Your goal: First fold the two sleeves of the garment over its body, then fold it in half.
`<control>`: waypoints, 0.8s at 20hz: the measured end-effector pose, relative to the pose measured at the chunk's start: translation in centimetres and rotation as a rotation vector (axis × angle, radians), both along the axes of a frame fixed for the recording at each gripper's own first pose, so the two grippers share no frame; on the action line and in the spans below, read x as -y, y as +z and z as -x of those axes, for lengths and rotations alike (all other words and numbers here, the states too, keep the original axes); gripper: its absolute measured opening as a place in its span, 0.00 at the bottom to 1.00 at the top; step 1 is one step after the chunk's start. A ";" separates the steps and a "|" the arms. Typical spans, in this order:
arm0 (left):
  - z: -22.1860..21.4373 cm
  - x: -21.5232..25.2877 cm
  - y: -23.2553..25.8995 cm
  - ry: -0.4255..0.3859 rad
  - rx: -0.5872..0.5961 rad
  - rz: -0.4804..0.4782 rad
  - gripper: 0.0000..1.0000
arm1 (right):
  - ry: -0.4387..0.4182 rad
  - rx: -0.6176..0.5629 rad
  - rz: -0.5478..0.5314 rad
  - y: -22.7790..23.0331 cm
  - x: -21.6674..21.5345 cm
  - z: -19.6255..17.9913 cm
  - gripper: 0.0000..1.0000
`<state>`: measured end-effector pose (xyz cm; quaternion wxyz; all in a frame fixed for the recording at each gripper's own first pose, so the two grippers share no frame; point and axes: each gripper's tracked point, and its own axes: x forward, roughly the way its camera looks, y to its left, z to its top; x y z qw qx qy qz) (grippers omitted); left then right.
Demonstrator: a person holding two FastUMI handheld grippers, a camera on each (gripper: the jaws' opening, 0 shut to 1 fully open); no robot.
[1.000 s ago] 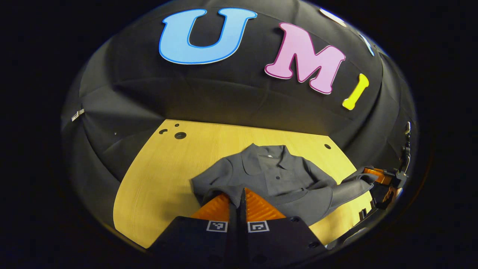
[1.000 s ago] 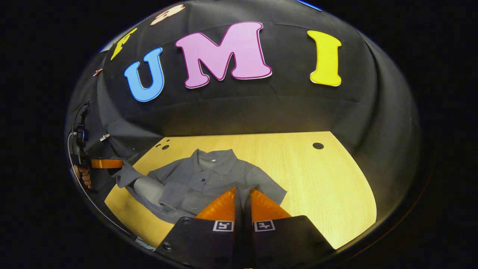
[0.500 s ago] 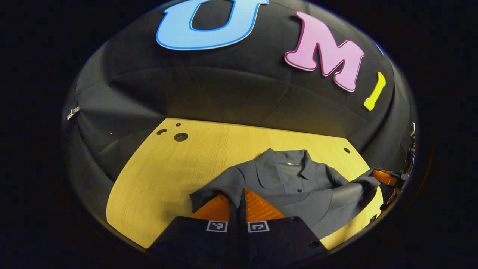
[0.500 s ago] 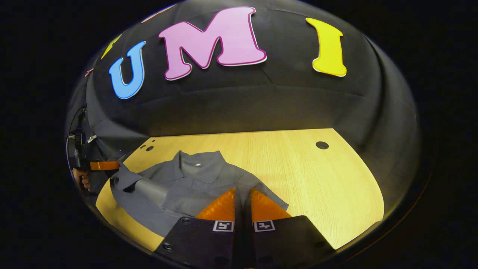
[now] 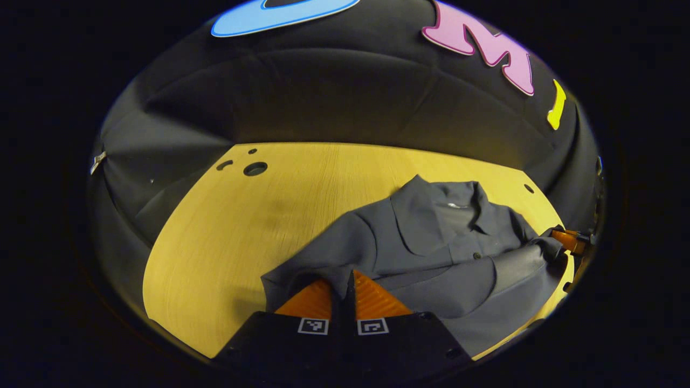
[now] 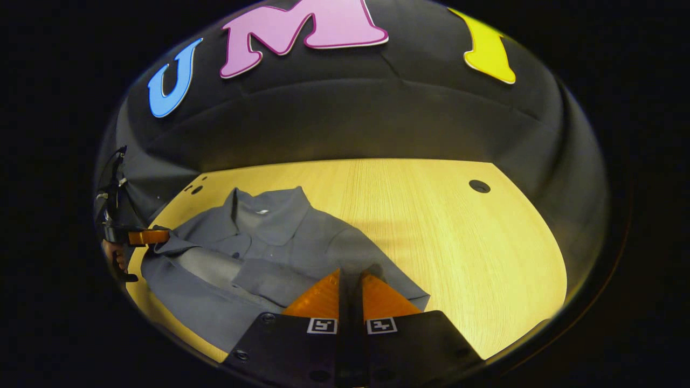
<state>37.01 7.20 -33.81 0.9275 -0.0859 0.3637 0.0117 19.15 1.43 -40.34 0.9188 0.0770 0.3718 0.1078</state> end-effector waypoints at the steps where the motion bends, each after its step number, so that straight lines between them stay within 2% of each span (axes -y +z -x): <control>1: 0.1 0.0 -0.3 -0.001 -0.005 -0.004 0.06 | 0.003 -0.008 0.006 -0.5 0.0 0.0 0.05; 7: -0.5 0.1 -2.2 -0.019 -0.020 -0.023 0.02 | 0.010 -0.043 0.015 -2.7 0.0 -0.1 0.05; 10: -0.6 0.0 -2.3 -0.026 -0.001 -0.021 0.06 | 0.005 -0.065 0.008 -3.7 -0.1 0.2 0.05; 14: -0.6 0.0 -2.5 -0.046 0.015 -0.076 0.06 | -0.019 -0.059 -0.003 -4.0 0.1 0.1 0.05; 16: -0.6 0.0 -2.6 -0.045 0.018 -0.097 0.06 | -0.027 -0.064 -0.014 -4.1 0.1 0.2 0.09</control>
